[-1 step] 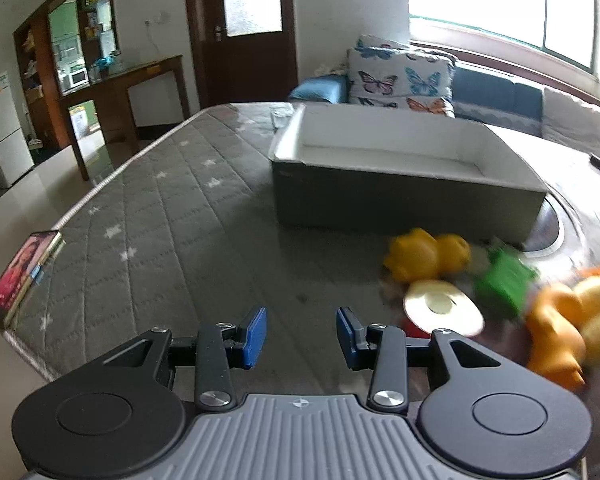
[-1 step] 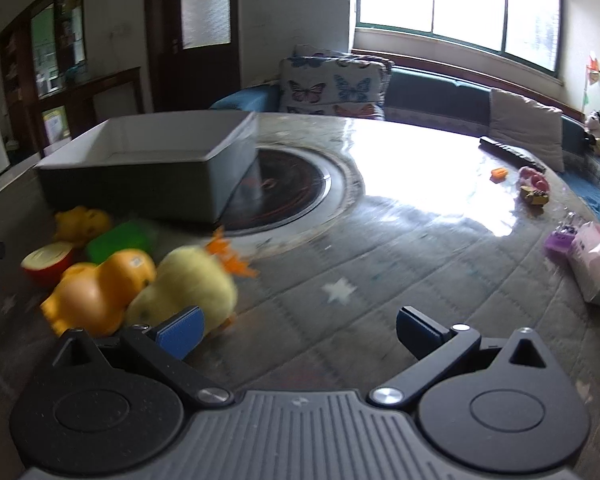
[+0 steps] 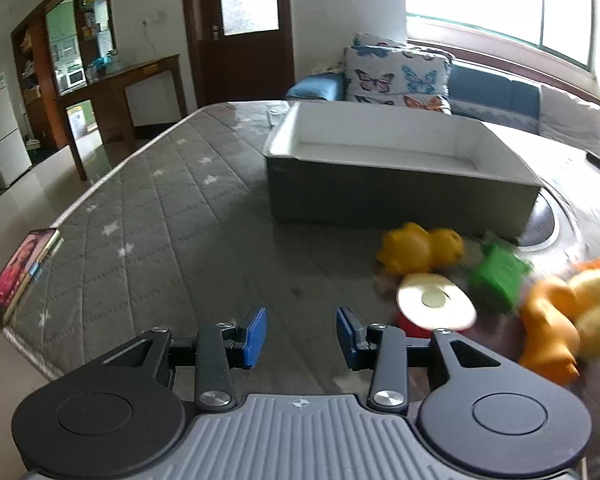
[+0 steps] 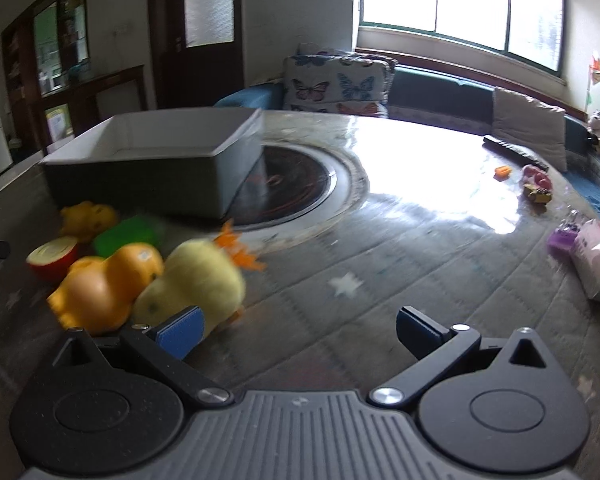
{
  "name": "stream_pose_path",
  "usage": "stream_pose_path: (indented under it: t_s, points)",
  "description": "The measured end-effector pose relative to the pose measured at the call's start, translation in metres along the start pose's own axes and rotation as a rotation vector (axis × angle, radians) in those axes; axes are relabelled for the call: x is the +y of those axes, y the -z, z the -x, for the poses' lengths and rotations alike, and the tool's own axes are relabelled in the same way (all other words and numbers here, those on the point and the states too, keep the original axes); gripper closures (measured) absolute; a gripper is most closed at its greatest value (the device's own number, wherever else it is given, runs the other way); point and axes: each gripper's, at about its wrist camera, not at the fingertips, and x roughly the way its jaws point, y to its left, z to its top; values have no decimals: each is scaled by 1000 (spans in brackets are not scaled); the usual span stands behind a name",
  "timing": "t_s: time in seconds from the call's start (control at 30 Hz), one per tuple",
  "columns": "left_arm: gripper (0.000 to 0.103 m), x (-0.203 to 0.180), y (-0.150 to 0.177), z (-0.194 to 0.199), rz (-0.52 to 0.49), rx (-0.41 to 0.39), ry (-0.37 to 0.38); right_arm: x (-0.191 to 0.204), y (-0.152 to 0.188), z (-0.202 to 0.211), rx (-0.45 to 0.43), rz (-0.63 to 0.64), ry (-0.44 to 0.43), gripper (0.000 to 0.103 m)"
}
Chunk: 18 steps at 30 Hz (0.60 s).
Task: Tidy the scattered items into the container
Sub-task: 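Move the right tool toward the plush yellow chick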
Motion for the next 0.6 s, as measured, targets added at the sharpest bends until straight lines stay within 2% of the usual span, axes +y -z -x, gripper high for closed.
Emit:
stream_pose_path:
  t_s: [0.1,0.27,0.4,0.6]
  points:
    - [62,-2,1,4,-2,-13,-3,12,5,6,-8,13,19,0]
    - [62,-24,22,18,-45,-26,7,31,14,16,-21,36,50,0]
    - [62,-32,31,33,-61,23,77,38,18,9,7,16,-1,0]
    - [62,-47,39,41,-87,53,116,33,26,18,42,47,-67,0]
